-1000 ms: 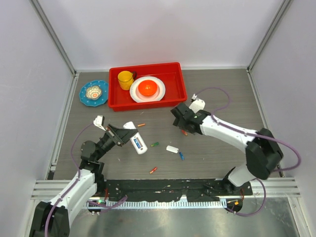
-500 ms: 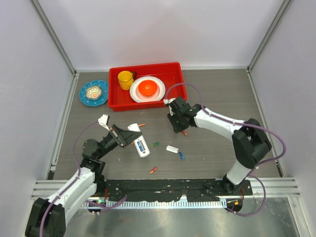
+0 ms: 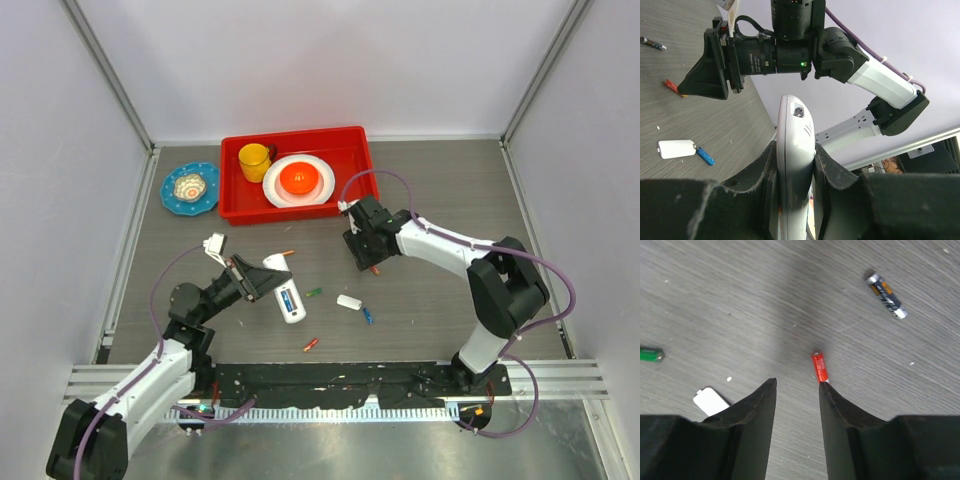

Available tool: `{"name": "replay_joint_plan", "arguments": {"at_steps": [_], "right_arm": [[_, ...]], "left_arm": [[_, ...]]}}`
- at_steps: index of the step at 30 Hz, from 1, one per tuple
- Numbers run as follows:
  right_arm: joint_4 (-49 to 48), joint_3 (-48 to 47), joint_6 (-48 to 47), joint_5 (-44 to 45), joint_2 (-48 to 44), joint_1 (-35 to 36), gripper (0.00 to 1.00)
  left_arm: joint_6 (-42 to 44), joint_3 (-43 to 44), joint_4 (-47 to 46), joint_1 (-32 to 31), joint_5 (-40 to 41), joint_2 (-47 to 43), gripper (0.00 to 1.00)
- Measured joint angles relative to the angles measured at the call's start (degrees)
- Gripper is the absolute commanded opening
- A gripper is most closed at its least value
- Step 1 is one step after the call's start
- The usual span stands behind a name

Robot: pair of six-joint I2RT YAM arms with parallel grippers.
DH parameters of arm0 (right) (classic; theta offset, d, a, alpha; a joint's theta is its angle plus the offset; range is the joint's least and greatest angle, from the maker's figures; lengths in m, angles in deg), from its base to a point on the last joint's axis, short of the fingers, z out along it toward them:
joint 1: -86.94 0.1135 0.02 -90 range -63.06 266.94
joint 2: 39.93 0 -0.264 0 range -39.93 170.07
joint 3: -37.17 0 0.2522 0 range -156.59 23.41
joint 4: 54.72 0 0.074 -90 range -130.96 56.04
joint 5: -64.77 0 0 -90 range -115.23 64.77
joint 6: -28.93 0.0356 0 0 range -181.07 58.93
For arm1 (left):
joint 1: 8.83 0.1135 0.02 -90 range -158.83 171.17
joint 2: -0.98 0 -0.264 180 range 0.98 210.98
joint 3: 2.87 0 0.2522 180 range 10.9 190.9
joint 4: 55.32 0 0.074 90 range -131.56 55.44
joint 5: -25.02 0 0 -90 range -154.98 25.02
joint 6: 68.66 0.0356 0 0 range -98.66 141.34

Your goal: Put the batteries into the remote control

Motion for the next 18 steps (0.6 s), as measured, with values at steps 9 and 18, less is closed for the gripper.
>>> {"name": "replay_joint_plan", "arguments": {"at_steps": [9,18], "right_arm": [[-3.39,2.75,1.27,1.44,0.00,-3.10,0.51],[-4.39,2.34,1.18,0.87,1.14,-3.34,0.43]], "left_arm": [[0.15,0.00,0.02,-0.04,-0.22,-0.02,0.00],[0.17,0.00,0.04,-0.09,-0.24,-0.50,0.00]]}}
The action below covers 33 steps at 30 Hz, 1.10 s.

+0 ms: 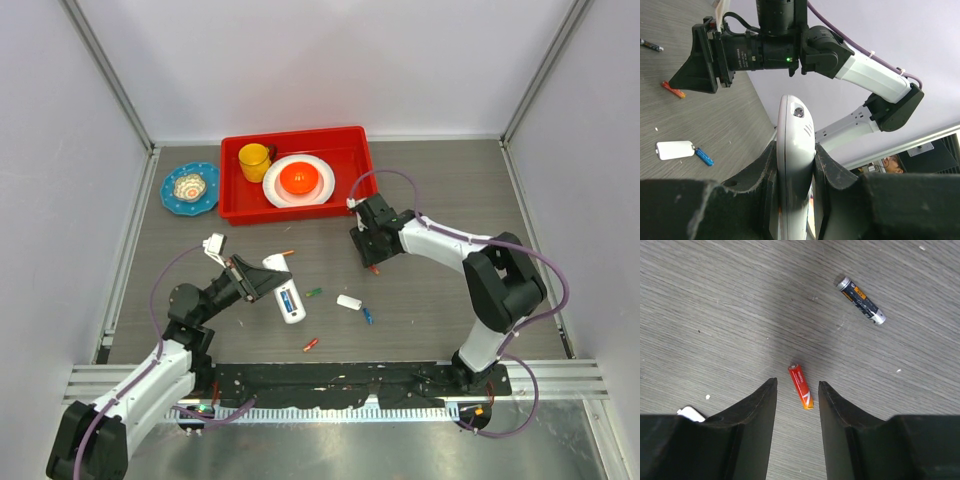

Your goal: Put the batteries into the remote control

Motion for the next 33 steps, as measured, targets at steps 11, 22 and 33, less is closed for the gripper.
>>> {"name": "replay_joint_plan", "arguments": {"at_steps": [11,22,33], "right_arm": [[-0.46,-0.11,0.00,-0.81,1.68,0.00,0.37],[-0.59,-0.09,0.02,-0.76,3.48,0.00,0.28],[-0.79,0.46,1.25,-0.79,3.48,0.00,0.14]], "left_arm": [[-0.02,-0.20,0.00,-0.02,0.00,-0.13,0.00],[-0.04,-1.03,0.39,-0.02,0.04,-0.90,0.01],[-0.04,-1.03,0.42,-0.02,0.07,-0.87,0.00]]}}
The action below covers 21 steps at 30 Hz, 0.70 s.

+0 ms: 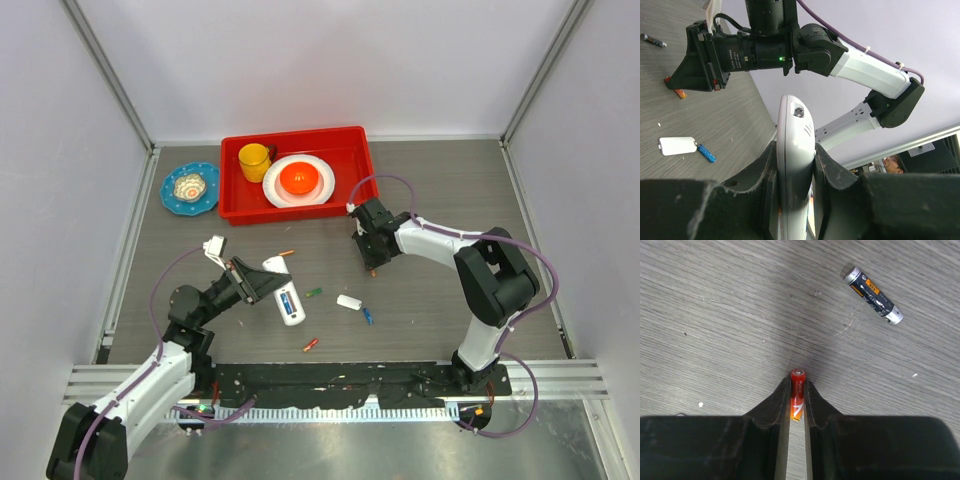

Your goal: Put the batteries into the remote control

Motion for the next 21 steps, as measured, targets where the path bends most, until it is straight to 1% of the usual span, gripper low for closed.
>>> {"name": "replay_joint_plan", "arguments": {"at_steps": [2,4,7,8,11,14,18,21], "right_arm": [[-0.02,0.00,0.22,0.00,0.00,0.00,0.08],[-0.04,0.00,0.55,-0.02,0.00,0.00,0.06],[-0.04,0.00,1.29,-0.07,0.02,0.00,0.18],[-0.04,0.00,1.42,-0.09,0.04,0.00,0.25],[-0.04,-0.17,2.05,-0.24,0.31,0.00,0.32],[-0.02,-0.52,2.47,-0.39,0.55,0.00,0.34],[0.33,-0.96,2.71,-0.37,0.83,0.00,0.34],[0.83,-1.55,2.71,-0.35,1.22,0.00,0.30]], "left_arm": [[0.00,0.00,0.00,0.00,0.00,0.00,0.00],[0.00,0.00,0.00,-0.09,0.00,0.02,0.00],[0.00,0.00,0.00,-0.13,0.00,0.04,0.00],[0.00,0.00,-0.02,-0.15,0.00,0.15,0.00],[0.00,0.00,0.02,-0.31,0.02,0.63,0.00],[0.00,0.00,0.13,-0.46,0.04,0.74,0.01],[0.02,0.00,0.24,-0.59,0.22,0.74,0.00],[0.02,0.00,0.33,-0.63,0.24,0.74,0.01]]}}
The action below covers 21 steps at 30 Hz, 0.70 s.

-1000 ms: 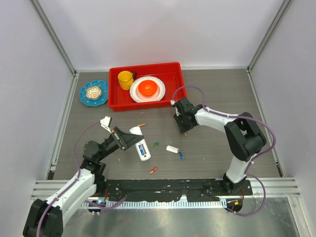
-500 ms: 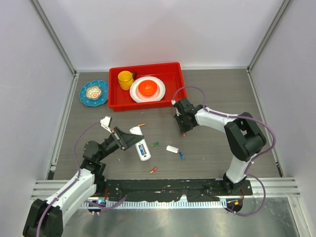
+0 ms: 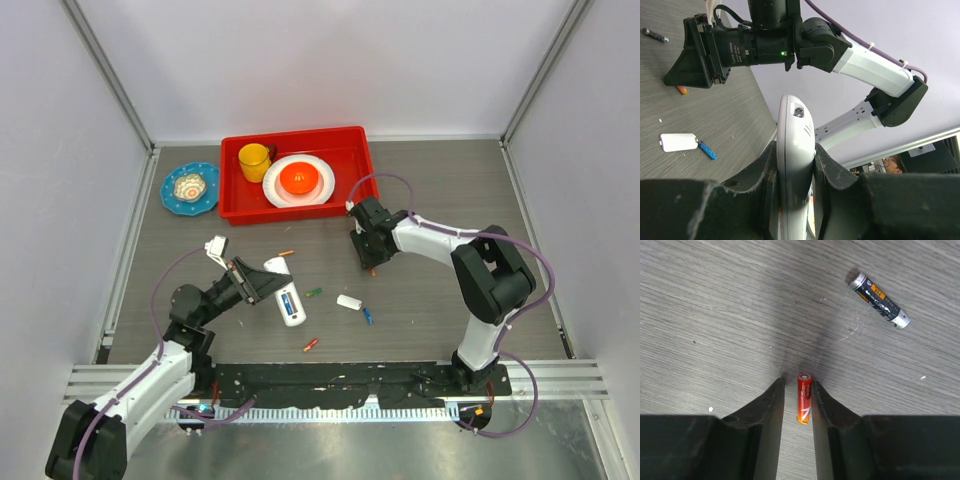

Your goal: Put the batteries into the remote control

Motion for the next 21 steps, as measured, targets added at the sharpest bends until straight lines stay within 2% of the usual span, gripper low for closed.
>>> {"name": "replay_joint_plan", "arguments": {"at_steps": [1,7,13,16,18,21], "right_arm": [[0.07,-0.11,-0.02,0.00,0.07,0.00,0.28],[0.85,-0.85,0.24,0.09,0.68,0.00,0.01],[0.39,-0.55,1.20,0.09,0.28,0.00,0.01],[-1.84,2.32,3.26,-0.39,-2.75,0.00,0.01],[-3.96,5.77,5.09,-0.48,-7.96,0.11,0.01],[-7.13,10.71,8.20,-0.13,-20.87,1.20,0.01]], "left_arm": [[0.00,0.00,0.02,-0.02,0.00,0.00,0.00],[0.02,0.00,0.04,-0.07,0.00,0.00,0.00],[0.04,0.00,0.02,-0.13,-0.02,0.59,0.00],[0.11,0.20,0.11,-0.35,0.22,1.79,0.00],[0.42,0.85,0.11,-0.90,0.85,3.19,0.00],[1.22,2.25,-1.07,-2.43,2.60,6.12,0.00]]}}
